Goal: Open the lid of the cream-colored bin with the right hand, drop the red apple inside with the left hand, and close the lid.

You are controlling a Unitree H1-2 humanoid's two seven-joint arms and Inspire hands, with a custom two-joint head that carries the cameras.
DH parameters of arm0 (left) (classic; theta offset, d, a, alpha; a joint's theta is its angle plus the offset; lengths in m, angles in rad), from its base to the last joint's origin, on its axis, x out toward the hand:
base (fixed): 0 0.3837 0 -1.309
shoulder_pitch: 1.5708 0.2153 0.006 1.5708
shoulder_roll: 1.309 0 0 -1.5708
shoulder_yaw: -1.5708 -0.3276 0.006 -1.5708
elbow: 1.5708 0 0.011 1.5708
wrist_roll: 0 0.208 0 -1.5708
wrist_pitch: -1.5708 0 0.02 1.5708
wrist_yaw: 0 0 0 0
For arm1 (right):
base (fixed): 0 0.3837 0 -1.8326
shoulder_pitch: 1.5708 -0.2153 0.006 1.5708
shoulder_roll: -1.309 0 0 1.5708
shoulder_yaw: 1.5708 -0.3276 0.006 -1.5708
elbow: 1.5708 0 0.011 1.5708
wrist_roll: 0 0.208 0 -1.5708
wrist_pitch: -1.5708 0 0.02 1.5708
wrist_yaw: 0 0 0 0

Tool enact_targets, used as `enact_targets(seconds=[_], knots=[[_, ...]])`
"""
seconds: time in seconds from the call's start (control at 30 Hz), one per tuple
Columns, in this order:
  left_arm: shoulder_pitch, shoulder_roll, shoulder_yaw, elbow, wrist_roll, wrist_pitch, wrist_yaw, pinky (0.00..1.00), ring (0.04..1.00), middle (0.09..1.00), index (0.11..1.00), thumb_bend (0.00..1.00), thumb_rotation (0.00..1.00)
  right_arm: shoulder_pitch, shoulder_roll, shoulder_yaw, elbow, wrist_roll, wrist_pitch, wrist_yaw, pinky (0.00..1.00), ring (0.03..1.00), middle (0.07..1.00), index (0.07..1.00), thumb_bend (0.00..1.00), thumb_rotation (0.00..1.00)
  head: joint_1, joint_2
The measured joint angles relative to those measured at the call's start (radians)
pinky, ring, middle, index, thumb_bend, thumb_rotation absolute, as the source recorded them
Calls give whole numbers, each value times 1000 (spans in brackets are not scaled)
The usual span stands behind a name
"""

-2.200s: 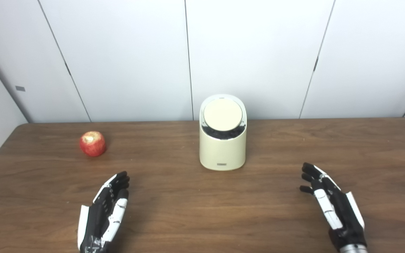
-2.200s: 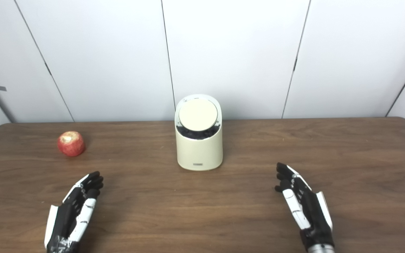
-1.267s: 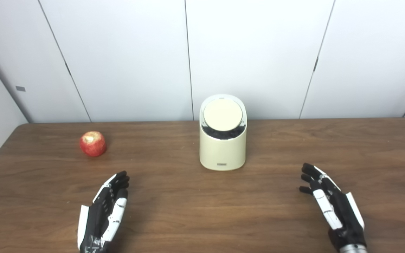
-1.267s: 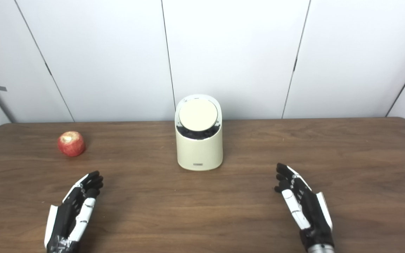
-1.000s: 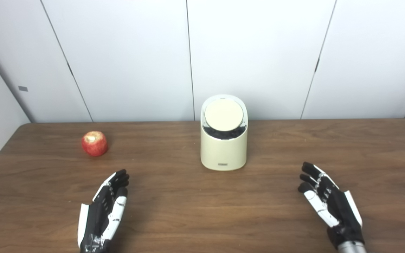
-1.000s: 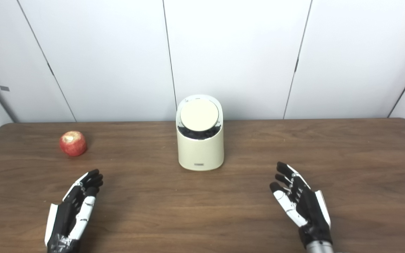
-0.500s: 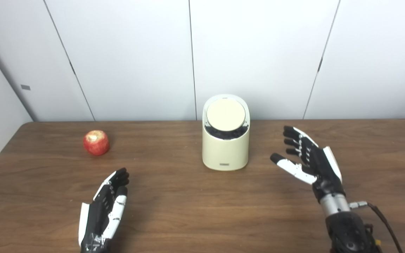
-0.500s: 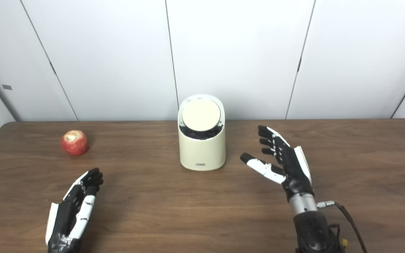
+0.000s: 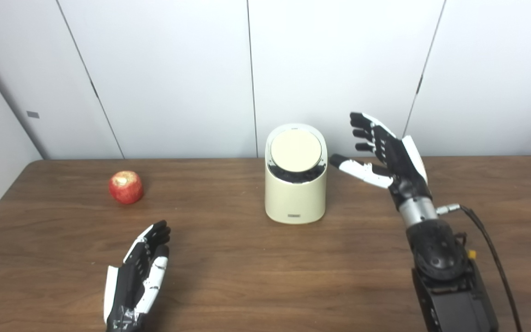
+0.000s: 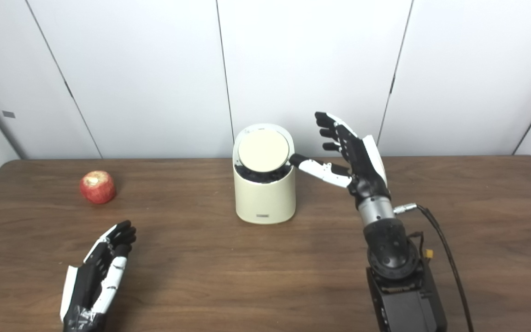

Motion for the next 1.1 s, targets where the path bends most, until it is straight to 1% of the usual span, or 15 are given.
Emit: enact_targets(seconds=[0.1, 0.17, 0.37, 0.43, 0.47, 0.53, 0.63, 0.73, 0.83, 0.97, 1.1], knots=[[0, -1, 0, 0, -1, 0, 0, 825, 826, 828, 849, 434, 670, -46, -1, 27, 43, -26, -6, -4, 750, 843, 865, 822, 844, 432, 9, -2], [0, -3, 1, 0, 1, 0, 0, 822, 826, 826, 848, 441, 677, -70, 0, 41, 85, -37, -9, -8, 744, 841, 866, 818, 848, 419, 11, -2], [3, -5, 1, -8, 9, 1, 1, 841, 828, 827, 853, 446, 698, -90, 2, 56, 134, -51, -12, -13, 720, 847, 877, 821, 828, 387, 11, 0], [3, -5, 1, -8, 10, 1, 1, 825, 818, 822, 852, 442, 699, -101, 2, 61, 158, -53, -13, -14, 726, 852, 880, 823, 824, 366, 9, 3], [3, -5, 0, -8, 12, 1, 1, 830, 817, 821, 851, 442, 698, -109, 3, 64, 172, -53, -15, -14, 734, 853, 880, 818, 826, 333, 11, 2], [3, -6, 0, -8, 14, 1, 1, 832, 820, 822, 850, 449, 702, -126, 5, 68, 199, -53, -22, -15, 737, 852, 880, 814, 833, 301, 12, 2], [4, -7, 0, -10, 18, 1, 3, 824, 819, 822, 846, 452, 709, -153, 11, 76, 245, -54, -45, -26, 750, 858, 885, 819, 848, 269, 12, 2], [4, -9, 0, -11, 33, 1, 4, 817, 817, 819, 842, 449, 712, -175, 11, 98, 284, -63, -66, -30, 772, 864, 878, 820, 860, 256, 12, 5], [4, -10, 1, -13, 35, 1, 4, 825, 817, 821, 843, 443, 701, -185, 13, 106, 314, -70, -86, -32, 788, 871, 874, 817, 867, 236, 12, 8], [4, -11, 1, -14, 35, 1, 4, 826, 817, 818, 846, 437, 693, -192, 10, 106, 343, -75, -87, -34, 787, 871, 881, 817, 875, 237, 12, 8], [5, -11, 3, -14, 29, 3, 3, 831, 819, 822, 841, 444, 698, -194, 1, 108, 345, -85, -87, -33, 777, 866, 878, 819, 878, 222, 11, 9]])
